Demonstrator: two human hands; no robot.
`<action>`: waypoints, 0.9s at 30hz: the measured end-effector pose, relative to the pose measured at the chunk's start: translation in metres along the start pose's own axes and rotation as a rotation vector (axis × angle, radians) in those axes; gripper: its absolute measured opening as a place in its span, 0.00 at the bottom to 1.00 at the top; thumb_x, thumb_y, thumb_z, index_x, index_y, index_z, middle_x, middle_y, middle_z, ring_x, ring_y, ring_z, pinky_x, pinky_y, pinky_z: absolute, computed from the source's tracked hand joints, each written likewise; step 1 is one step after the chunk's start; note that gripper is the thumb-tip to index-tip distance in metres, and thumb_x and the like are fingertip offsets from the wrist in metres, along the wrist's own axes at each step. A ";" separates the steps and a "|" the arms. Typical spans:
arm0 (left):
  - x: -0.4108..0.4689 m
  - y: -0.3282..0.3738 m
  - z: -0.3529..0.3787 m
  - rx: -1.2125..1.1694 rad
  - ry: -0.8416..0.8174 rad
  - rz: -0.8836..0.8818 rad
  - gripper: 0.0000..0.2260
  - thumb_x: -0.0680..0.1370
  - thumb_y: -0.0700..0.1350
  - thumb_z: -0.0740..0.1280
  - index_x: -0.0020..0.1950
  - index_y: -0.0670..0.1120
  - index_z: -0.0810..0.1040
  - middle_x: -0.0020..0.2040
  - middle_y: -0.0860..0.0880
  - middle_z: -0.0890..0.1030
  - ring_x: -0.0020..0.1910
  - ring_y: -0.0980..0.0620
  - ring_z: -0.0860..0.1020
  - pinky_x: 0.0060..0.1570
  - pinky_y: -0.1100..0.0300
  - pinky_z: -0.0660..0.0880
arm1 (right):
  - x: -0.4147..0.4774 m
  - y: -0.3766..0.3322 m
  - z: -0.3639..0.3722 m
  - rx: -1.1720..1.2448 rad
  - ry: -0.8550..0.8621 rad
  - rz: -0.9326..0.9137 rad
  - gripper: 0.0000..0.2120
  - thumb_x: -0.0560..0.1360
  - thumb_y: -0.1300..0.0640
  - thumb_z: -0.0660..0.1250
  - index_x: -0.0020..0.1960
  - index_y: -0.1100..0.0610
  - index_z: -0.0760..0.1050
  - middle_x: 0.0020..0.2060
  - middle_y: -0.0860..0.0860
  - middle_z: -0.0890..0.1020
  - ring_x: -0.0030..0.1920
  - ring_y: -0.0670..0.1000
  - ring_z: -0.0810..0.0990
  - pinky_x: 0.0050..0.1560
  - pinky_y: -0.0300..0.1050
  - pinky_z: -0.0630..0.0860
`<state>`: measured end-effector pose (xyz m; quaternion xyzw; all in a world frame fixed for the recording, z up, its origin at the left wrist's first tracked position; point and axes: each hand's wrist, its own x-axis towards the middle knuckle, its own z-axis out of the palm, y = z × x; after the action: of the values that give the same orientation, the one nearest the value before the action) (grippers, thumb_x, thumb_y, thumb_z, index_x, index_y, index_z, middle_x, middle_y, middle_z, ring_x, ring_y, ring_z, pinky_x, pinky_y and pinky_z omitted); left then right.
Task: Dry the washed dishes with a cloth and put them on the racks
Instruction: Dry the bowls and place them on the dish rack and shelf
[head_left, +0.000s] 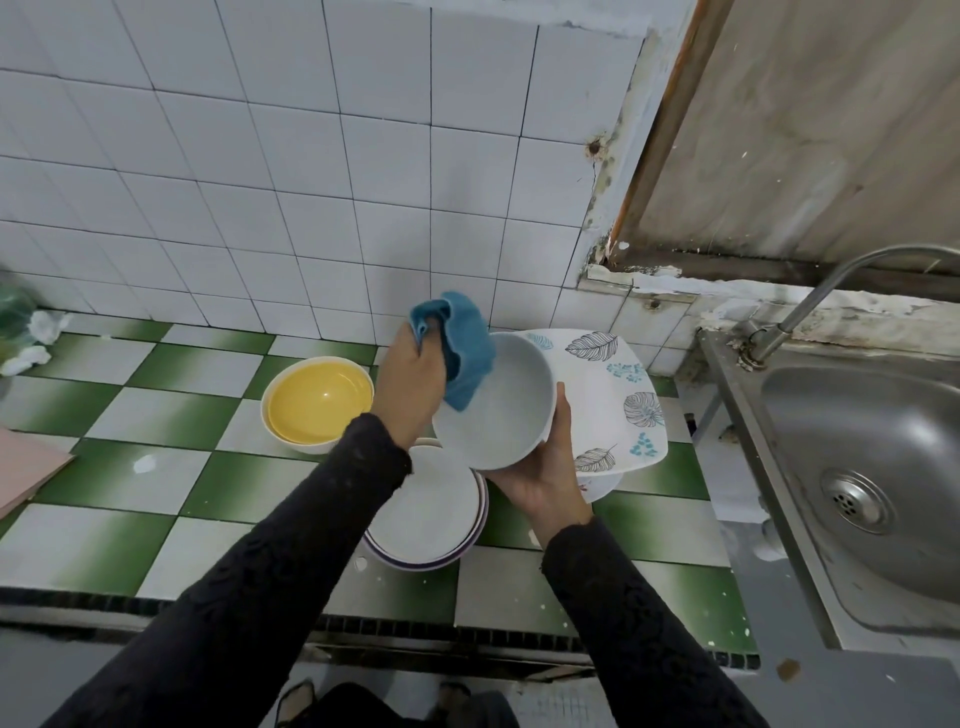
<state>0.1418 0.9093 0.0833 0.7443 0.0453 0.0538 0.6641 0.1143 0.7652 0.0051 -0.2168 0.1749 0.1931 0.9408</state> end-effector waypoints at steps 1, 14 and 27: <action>-0.003 -0.003 0.003 0.075 0.043 0.072 0.09 0.85 0.49 0.55 0.60 0.49 0.71 0.55 0.50 0.79 0.55 0.51 0.78 0.50 0.58 0.78 | 0.000 0.002 0.000 -0.005 0.002 0.016 0.37 0.69 0.34 0.72 0.72 0.51 0.72 0.59 0.63 0.82 0.61 0.66 0.79 0.60 0.67 0.77; -0.042 -0.041 0.014 0.507 -0.640 0.114 0.13 0.86 0.49 0.52 0.70 0.58 0.65 0.67 0.50 0.75 0.63 0.53 0.74 0.67 0.60 0.70 | -0.001 0.000 0.001 -0.083 0.027 -0.075 0.30 0.74 0.38 0.68 0.70 0.53 0.74 0.57 0.61 0.84 0.56 0.63 0.84 0.56 0.64 0.81; -0.020 -0.037 -0.005 0.469 -0.496 0.372 0.17 0.77 0.45 0.72 0.64 0.46 0.75 0.54 0.51 0.81 0.51 0.53 0.79 0.51 0.60 0.78 | 0.000 -0.023 0.012 -0.068 -0.062 0.022 0.53 0.60 0.34 0.80 0.76 0.57 0.66 0.67 0.66 0.76 0.64 0.67 0.78 0.60 0.66 0.77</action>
<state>0.1210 0.9151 0.0467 0.8618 -0.2414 -0.0204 0.4457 0.1272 0.7512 0.0229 -0.2407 0.1413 0.2160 0.9357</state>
